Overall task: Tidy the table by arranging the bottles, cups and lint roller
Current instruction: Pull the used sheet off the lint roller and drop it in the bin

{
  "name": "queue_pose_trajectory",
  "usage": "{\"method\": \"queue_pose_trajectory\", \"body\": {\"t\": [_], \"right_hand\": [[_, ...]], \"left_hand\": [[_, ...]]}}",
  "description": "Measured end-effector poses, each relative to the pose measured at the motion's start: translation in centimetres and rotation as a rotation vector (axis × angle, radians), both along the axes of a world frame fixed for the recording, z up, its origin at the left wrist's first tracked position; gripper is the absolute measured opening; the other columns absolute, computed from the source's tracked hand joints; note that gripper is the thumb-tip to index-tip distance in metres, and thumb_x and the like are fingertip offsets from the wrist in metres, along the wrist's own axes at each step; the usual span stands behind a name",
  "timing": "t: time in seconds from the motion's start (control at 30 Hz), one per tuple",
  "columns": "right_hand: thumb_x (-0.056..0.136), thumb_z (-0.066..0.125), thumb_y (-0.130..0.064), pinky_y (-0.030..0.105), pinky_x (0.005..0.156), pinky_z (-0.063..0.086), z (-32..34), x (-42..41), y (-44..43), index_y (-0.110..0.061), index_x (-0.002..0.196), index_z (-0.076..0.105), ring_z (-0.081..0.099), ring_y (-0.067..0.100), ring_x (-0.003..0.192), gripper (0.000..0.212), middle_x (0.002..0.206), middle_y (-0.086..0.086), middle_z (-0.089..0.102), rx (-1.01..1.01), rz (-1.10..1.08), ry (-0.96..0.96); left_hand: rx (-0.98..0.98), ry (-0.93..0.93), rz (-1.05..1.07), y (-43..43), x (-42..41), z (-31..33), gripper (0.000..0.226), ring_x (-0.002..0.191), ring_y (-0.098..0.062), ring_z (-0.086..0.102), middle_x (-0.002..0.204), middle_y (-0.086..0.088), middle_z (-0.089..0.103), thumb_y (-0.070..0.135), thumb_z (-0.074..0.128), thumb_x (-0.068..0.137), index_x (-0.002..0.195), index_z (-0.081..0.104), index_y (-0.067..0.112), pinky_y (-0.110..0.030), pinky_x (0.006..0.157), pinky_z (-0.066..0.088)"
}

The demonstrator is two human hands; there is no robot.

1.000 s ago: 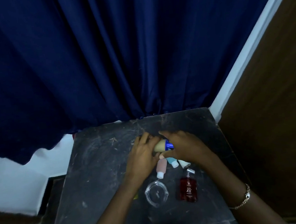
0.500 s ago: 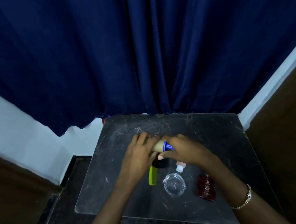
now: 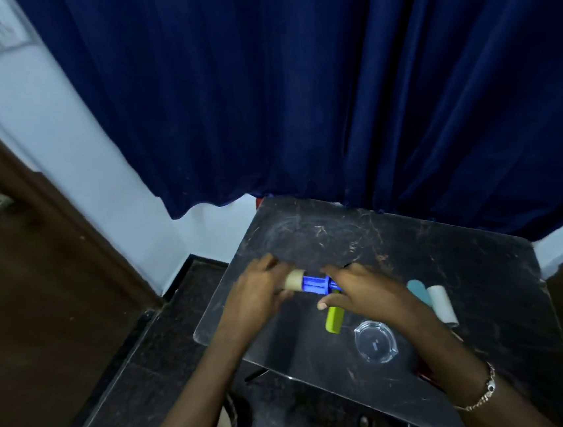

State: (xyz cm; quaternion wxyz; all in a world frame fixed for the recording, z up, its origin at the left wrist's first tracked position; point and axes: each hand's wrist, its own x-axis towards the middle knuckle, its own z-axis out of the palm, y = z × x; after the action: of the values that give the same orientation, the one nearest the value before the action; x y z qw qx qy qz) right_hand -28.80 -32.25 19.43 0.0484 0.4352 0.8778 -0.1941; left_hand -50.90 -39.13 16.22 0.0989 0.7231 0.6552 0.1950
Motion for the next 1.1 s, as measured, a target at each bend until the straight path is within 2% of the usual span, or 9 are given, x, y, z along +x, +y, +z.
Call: {"method": "queue_pose_trajectory", "body": {"t": [0.1,0.33,0.43,0.53,0.67,0.77,0.87,1.03,1.1], "right_hand": [[0.079,0.059,-0.068,0.040,0.079,0.056,-1.1,-1.4,-0.9,-0.031,0.115,0.049,0.064,0.024,0.092,0.052,0.092,0.000,0.064,-0.010,0.047,0.002],[0.076,0.059,-0.076,0.032,0.078,0.057,-4.8,-5.4,-2.7,-0.034,0.121,0.052,0.071,0.020,0.088,0.062,0.096,-0.001,0.071,-0.061,0.008,0.083],[0.074,0.060,-0.075,0.031,0.074,0.053,-6.6,-7.7,-4.0,-0.029,0.109,0.057,0.067,0.018,0.089,0.058,0.094,-0.004,0.071,-0.091,-0.026,0.155],[0.071,0.060,-0.075,0.022,0.068,0.049,-8.7,-10.9,-6.0,-0.034,0.097,0.055,0.064,0.009,0.080,0.048,0.083,-0.010,0.068,-0.166,-0.053,0.237],[0.075,0.061,-0.073,0.036,0.073,0.057,-11.8,-14.7,-8.5,-0.029,0.097,0.060,0.065,0.007,0.070,0.049,0.073,-0.011,0.067,-0.291,-0.060,0.313],[0.077,0.062,-0.070,0.034,0.070,0.057,-13.9,-17.2,-10.3,-0.028,0.097,0.061,0.065,0.006,0.066,0.046,0.075,-0.007,0.068,-0.362,-0.076,0.340],[0.080,0.065,-0.063,0.033,0.068,0.053,-16.1,-19.8,-12.1,-0.022,0.093,0.061,0.061,0.010,0.061,0.043,0.068,-0.002,0.063,-0.438,-0.089,0.338],[0.085,0.067,-0.055,0.027,0.067,0.048,-21.1,-23.2,-14.6,-0.021,0.089,0.059,0.058,0.013,0.063,0.035,0.067,-0.005,0.058,-0.511,-0.072,0.304],[0.085,0.068,-0.053,0.012,0.063,0.043,-23.6,-23.9,-15.4,-0.019,0.090,0.061,0.058,0.008,0.064,0.036,0.070,-0.004,0.061,-0.494,-0.074,0.270]], "left_hand": [[-0.079,-0.010,0.072,-2.3,-5.0,-0.8,0.046,0.106,-0.023,0.065,0.117,0.005,0.060,0.031,0.082,0.080,0.124,0.067,0.034,-0.042,0.086,0.056],[-0.188,-0.047,0.315,-10.3,-14.6,-3.7,0.049,0.102,-0.031,0.068,0.117,0.001,0.062,0.029,0.086,0.077,0.121,0.066,0.029,-0.043,0.079,0.057],[-0.206,-0.093,0.393,-13.7,-16.7,-5.2,0.051,0.111,-0.030,0.067,0.122,-0.001,0.065,0.033,0.087,0.078,0.124,0.067,0.026,-0.046,0.083,0.057],[-0.238,-0.125,0.465,-17.1,-18.3,-6.9,0.049,0.101,-0.026,0.067,0.112,0.003,0.064,0.044,0.085,0.078,0.121,0.066,0.027,-0.043,0.078,0.056],[-0.265,-0.186,0.558,-20.9,-19.6,-9.5,0.051,0.097,-0.023,0.067,0.107,0.006,0.064,0.057,0.079,0.077,0.120,0.063,0.034,-0.038,0.076,0.053],[-0.266,-0.268,0.640,-23.2,-20.1,-11.5,0.049,0.098,-0.023,0.068,0.109,0.004,0.068,0.060,0.076,0.078,0.119,0.062,0.035,-0.037,0.078,0.053],[-0.282,-0.362,0.720,-24.9,-20.5,-13.9,0.047,0.101,-0.025,0.070,0.111,-0.002,0.073,0.053,0.079,0.081,0.118,0.066,0.027,-0.037,0.081,0.055],[-0.330,-0.502,0.830,-26.8,-21.0,-19.2,0.049,0.106,-0.027,0.072,0.114,-0.004,0.077,0.046,0.081,0.083,0.126,0.068,0.026,-0.042,0.087,0.058],[-0.367,-0.515,0.865,-27.1,-21.2,-22.1,0.053,0.108,-0.029,0.072,0.118,-0.005,0.076,0.046,0.080,0.084,0.132,0.066,0.027,-0.043,0.089,0.058]]}}
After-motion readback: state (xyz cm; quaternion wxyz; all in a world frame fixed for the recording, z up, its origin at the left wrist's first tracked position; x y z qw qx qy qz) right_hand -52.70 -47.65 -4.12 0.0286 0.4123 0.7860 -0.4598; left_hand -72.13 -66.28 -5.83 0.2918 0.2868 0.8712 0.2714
